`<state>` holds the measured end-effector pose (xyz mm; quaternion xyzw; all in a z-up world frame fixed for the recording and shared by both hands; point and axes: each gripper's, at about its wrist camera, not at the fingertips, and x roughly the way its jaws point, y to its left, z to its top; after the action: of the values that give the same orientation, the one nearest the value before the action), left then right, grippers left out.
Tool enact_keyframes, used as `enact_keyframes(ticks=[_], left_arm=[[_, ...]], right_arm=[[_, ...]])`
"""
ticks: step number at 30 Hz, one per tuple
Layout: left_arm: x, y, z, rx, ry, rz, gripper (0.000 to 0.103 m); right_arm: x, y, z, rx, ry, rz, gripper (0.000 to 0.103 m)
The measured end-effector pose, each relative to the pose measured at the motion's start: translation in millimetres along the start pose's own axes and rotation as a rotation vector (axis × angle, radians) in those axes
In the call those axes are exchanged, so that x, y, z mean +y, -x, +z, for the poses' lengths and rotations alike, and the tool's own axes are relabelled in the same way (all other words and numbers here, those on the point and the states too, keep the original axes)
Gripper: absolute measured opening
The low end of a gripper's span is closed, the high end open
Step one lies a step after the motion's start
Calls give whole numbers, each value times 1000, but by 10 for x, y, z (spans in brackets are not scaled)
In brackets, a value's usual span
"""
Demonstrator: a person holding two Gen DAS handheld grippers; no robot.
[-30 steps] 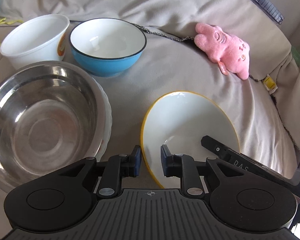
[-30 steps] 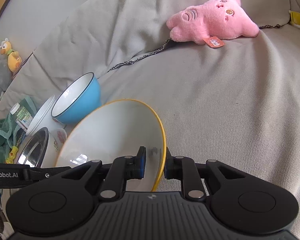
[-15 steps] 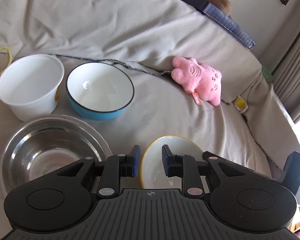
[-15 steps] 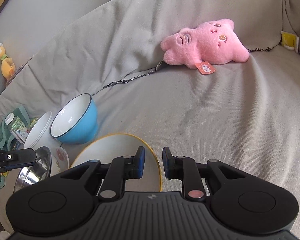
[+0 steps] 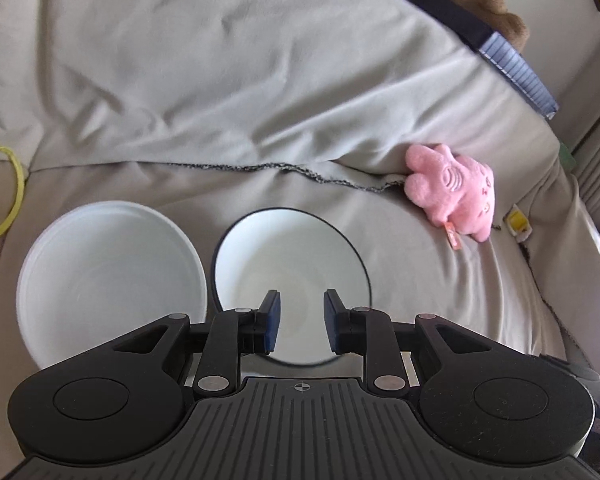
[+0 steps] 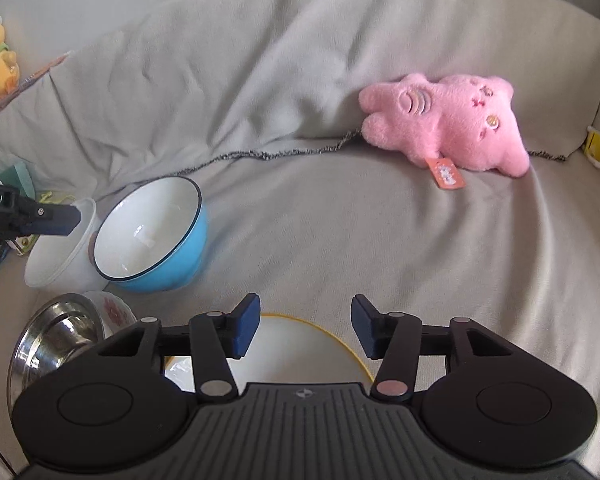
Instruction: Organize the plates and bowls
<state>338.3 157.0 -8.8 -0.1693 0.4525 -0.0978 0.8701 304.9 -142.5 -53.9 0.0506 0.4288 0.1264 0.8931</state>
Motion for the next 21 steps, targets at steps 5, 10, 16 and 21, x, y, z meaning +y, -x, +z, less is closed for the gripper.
enact_keyframes(ticks=[5, 10, 16, 21], left_arm=[[5, -363, 381, 79, -131, 90, 26], [90, -686, 533, 183, -153, 124, 27], [147, -999, 585, 230, -177, 148, 28], [73, -1219, 558, 288, -216, 142, 32]], right_arm=[[202, -82, 156, -3, 39, -11, 70], [311, -342, 423, 79, -68, 155, 66], [513, -1064, 612, 237, -227, 197, 48], [654, -1462, 574, 318, -264, 182, 42]])
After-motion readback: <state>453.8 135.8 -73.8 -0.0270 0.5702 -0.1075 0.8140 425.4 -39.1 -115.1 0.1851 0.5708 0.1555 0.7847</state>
